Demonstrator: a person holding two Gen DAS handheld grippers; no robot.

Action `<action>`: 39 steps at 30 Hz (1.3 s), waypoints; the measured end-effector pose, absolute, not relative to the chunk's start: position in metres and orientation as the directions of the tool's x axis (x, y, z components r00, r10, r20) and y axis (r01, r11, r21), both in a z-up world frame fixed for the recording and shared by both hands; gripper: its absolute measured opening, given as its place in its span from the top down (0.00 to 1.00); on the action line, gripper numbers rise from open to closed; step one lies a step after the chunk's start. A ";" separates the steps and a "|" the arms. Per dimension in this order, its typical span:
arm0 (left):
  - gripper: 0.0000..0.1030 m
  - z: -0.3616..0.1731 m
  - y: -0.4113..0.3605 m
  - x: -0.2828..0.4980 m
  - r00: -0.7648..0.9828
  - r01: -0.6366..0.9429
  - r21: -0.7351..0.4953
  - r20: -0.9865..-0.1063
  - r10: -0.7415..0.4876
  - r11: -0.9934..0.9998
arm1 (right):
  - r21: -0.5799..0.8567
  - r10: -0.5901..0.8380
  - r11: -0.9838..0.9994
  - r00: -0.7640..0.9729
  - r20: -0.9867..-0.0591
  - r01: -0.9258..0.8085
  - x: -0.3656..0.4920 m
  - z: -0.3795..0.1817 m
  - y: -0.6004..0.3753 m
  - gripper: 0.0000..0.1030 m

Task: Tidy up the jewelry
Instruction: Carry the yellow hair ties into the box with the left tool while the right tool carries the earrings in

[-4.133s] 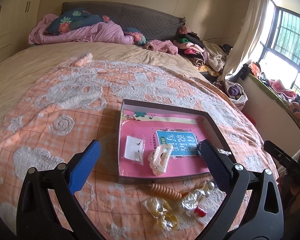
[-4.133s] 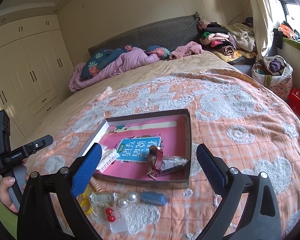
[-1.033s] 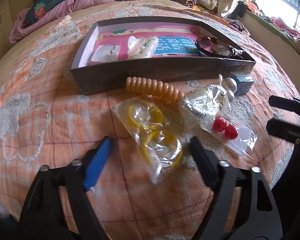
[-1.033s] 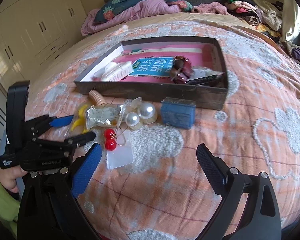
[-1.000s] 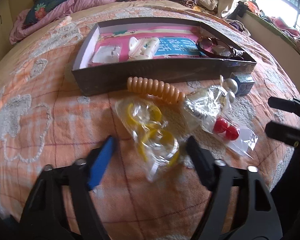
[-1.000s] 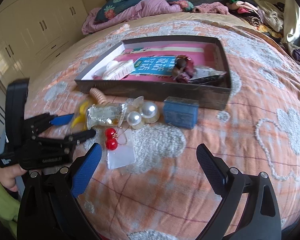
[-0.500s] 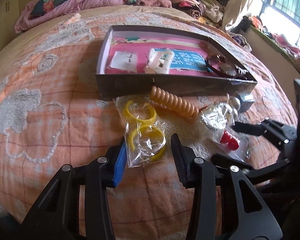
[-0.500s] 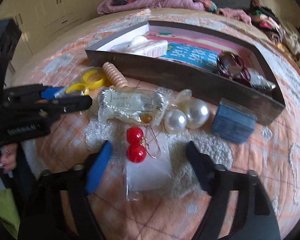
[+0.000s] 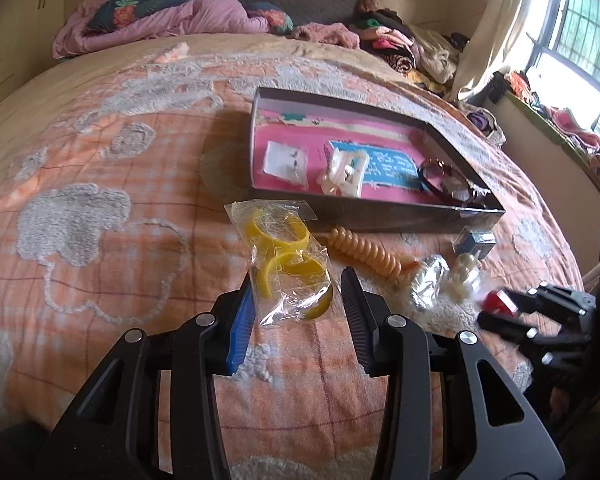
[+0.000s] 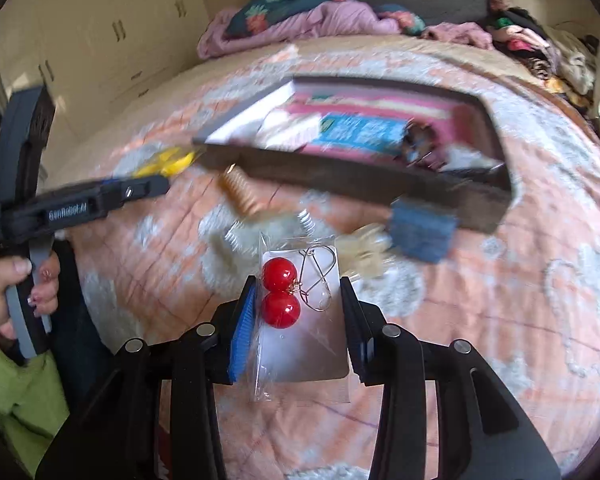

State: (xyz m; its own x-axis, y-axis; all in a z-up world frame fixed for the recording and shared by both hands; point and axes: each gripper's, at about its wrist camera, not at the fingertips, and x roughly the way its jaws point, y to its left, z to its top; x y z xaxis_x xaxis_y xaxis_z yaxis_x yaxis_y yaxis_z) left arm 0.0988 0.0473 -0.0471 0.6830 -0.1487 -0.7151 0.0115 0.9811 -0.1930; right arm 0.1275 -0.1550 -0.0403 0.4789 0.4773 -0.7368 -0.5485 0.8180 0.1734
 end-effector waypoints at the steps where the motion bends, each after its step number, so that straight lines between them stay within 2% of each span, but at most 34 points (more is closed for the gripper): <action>1: 0.68 -0.045 0.049 0.098 0.687 0.009 -0.196 -0.711 -0.148 0.981 | 0.172 0.476 0.824 0.495 -0.726 -0.540 0.128 -0.036 -0.159 0.63; 18: 0.68 -0.025 0.059 0.100 0.727 -0.003 -0.208 -0.672 -0.141 0.978 | 0.198 0.478 0.861 0.616 -0.626 -0.468 0.142 0.005 -0.196 0.63; 30: 0.68 -0.007 0.031 0.124 0.740 0.079 -0.160 -0.652 -0.166 0.984 | 0.169 0.458 0.877 0.675 -0.578 -0.450 0.154 0.029 -0.203 0.63; 39: 0.68 0.008 0.002 0.147 0.744 0.146 -0.173 -0.630 -0.223 0.974 | 0.158 0.458 0.879 0.706 -0.539 -0.449 0.161 0.049 -0.204 0.63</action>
